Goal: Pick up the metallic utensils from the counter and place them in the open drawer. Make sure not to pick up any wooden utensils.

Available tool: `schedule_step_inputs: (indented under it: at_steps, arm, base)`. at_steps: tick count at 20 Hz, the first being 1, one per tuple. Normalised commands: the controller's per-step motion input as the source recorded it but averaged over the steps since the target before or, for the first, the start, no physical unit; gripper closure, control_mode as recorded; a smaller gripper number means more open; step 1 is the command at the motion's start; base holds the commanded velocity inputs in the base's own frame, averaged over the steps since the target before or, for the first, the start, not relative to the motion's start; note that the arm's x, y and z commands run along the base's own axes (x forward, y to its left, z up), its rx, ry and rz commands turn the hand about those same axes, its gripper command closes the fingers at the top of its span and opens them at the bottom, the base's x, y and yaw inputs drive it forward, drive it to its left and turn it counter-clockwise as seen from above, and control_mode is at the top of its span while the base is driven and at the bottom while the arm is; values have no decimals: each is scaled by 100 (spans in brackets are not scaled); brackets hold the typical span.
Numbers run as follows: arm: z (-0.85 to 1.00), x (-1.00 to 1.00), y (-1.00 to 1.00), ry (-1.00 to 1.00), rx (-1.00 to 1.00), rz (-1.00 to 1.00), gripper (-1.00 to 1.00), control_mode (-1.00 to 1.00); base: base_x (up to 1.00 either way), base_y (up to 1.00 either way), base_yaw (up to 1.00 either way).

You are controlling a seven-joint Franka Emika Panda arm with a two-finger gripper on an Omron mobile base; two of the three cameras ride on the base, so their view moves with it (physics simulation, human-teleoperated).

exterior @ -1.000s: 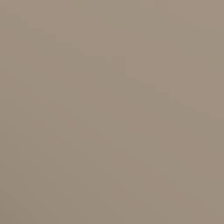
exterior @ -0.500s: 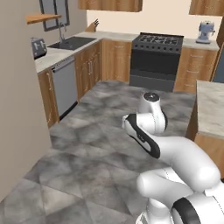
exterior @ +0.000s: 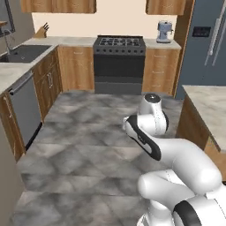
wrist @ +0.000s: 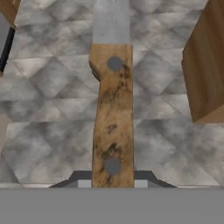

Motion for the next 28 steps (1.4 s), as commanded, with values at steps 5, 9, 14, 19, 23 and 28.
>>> schedule_step_inputs:
  at_steps: [5, 9, 14, 19, 23, 28]
  arm:
    - [0, 0, 0, 0, 0, 0, 100, 100]
    - [0, 0, 0, 0, 0, 0, 100, 100]
    - [0, 0, 0, 0, 0, 0, 100, 100]
    - [0, 0, 0, 0, 0, 0, 100, 100]
    - [0, 0, 0, 0, 0, 0, 100, 100]
    - [0, 0, 0, 0, 0, 0, 100, 100]
  base:
    - [100, 58, -49]
    - [100, 59, -47]
    - [100, 66, -50]
    - [99, 57, -52]
    - [78, 30, -27]
    - [88, 40, -20]
